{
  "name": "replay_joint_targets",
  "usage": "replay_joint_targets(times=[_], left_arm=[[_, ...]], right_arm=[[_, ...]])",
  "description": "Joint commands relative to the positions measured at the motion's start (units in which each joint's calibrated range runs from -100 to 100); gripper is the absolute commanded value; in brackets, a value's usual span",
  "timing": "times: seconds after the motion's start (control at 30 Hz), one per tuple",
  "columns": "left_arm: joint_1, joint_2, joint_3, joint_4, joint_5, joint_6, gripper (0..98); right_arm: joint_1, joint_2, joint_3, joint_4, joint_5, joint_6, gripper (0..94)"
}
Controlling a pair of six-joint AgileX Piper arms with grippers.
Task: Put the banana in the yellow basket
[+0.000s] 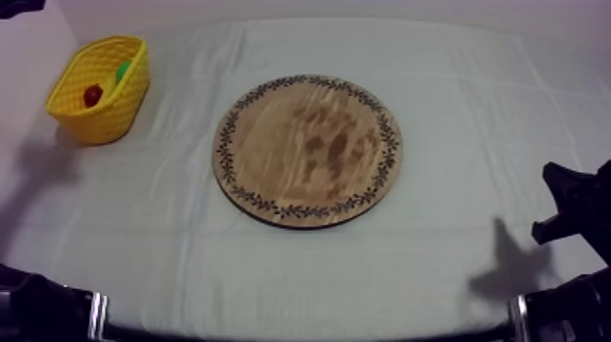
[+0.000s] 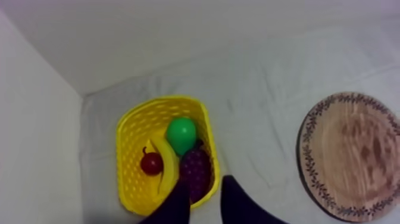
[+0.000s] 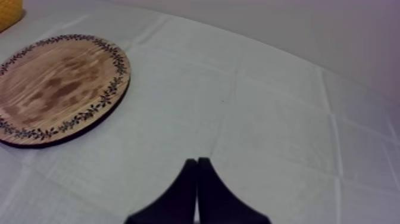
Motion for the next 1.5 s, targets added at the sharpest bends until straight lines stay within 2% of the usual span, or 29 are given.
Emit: replay_joint_targets(times=[0.0,0.13,0.43,0.67,0.9,1.23,1.37,1.47], left_arm=[[0.3,-7.3,2.9,0.06,-1.1,0.5,10.4],[0.6,-14.0,10.7,0.35,-5.7,1.3,7.5],[-0.9,-29.3,42.5,3.21,-27.7,2.5,5.4],[-2.5,-41.7,63.0,3.85,-37.9,2.7,4.9],[-2.2,-52.0,74.8,3.88,-40.2,3.8,4.6],[-2.0,-59.2,80.9,3.90,-40.6,3.0,4.0],[-1.6,-60.8,81.5,1.32,-41.1,6.1,3.7],[-1.0,-61.9,82.6,-1.18,-44.4,10.5,1.4]], right_arm=[[0.0,0.0,0.0,0.0,0.0,0.0,0.2],[0.0,0.0,0.0,0.0,0.0,0.0,0.2],[0.0,0.0,0.0,0.0,0.0,0.0,0.2],[0.0,0.0,0.0,0.0,0.0,0.0,0.2],[0.0,0.0,0.0,0.0,0.0,0.0,0.2],[0.0,0.0,0.0,0.0,0.0,0.0,0.2],[0.0,0.0,0.0,0.0,0.0,0.0,0.2],[0.0,0.0,0.0,0.0,0.0,0.0,0.2]])
